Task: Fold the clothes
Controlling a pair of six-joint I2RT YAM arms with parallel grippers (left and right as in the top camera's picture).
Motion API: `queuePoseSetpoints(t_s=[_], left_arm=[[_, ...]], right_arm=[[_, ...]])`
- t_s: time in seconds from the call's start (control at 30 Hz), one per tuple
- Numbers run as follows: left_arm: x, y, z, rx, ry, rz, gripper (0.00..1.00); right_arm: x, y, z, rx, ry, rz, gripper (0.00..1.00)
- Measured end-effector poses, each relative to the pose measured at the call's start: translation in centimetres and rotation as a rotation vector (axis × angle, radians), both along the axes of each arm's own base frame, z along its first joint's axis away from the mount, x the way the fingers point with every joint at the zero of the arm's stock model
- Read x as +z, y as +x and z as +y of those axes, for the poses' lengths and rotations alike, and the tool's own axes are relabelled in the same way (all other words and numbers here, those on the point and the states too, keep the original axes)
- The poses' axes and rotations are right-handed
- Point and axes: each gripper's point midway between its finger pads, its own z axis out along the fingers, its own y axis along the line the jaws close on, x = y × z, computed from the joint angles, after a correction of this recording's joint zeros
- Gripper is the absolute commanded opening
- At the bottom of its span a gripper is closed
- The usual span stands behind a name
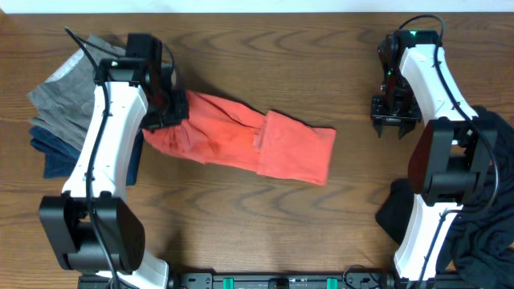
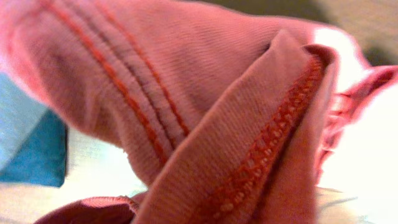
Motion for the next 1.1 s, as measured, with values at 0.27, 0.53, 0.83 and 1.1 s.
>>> queuePoseSetpoints(t_s=[0.27, 0.53, 0.83, 1.1], left_arm=[[2.2, 0.5, -9.8, -0.181, -0.13, -0.096, 0.06], [1.1, -3.0, -20.5, -0.42, -0.177, -0.091, 0.06], [-5.2, -5.2, -25.0, -0.525, -0.102, 0.02, 0.06], [-5.4, -5.5, -26.2, -0.529, -0.104, 0.007, 0.41]], right_arm=[[0.0, 0.0, -0.1, 0.008, 0.002, 0.001, 0.42], [0.0, 0.0, -0.1, 0.02, 0.006, 0.003, 0.42], [0.0, 0.0, -0.1, 0.031, 0.011, 0.005, 0.43], [0.0, 0.0, -0.1, 0.035, 0.012, 0.005, 0.43]])
